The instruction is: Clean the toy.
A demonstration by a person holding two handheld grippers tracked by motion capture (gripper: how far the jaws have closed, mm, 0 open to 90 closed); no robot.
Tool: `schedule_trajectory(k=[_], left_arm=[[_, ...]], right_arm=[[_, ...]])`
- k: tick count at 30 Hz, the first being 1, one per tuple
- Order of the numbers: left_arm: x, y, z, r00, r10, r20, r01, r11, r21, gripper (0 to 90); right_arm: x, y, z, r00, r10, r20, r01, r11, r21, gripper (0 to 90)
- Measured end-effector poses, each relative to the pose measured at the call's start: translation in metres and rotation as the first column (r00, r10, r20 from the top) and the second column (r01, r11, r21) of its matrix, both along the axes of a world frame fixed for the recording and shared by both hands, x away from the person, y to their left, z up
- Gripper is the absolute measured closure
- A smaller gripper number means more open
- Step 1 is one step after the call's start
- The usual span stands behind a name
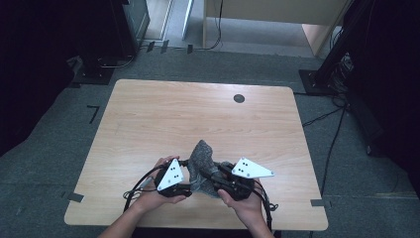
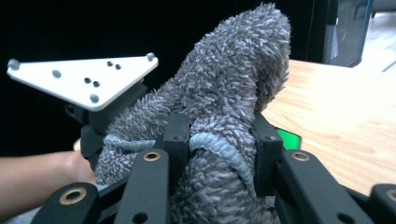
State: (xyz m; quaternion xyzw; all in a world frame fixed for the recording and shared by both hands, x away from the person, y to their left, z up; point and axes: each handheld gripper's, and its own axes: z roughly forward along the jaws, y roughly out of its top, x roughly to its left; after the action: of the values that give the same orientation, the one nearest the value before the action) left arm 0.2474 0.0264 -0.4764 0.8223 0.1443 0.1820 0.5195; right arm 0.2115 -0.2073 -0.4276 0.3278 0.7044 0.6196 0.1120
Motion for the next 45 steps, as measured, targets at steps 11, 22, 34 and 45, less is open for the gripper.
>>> schedule_trajectory(k=[11, 22, 34, 45], left_arm=[[0.004, 0.006, 0.003, 0.9998, 0.013, -0.014, -0.013, 0.9991, -0.041, 33.8], [0.011, 0.014, 0.003, 0.9976, 0.061, -0.032, -0.063, 0.9967, -0.050, 33.8], [0.054, 0.046, -0.017, 0.8872, 0.431, -0.165, -0.431, 0.9016, 0.037, 33.7], [0.074, 0.061, -0.028, 0.7728, 0.590, -0.233, -0.573, 0.8069, 0.142, 33.5]], right_arm=[[0.003, -0.013, 0.004, 0.9962, -0.086, 0.010, 0.086, 0.996, -0.006, 67.2], [0.017, -0.039, -0.009, 0.9564, -0.288, -0.052, 0.282, 0.955, -0.093, 67.4], [0.034, -0.077, -0.038, 0.8814, -0.468, -0.065, 0.443, 0.866, -0.231, 67.3], [0.039, -0.081, -0.048, 0.8758, -0.473, -0.096, 0.442, 0.866, -0.233, 67.3]])
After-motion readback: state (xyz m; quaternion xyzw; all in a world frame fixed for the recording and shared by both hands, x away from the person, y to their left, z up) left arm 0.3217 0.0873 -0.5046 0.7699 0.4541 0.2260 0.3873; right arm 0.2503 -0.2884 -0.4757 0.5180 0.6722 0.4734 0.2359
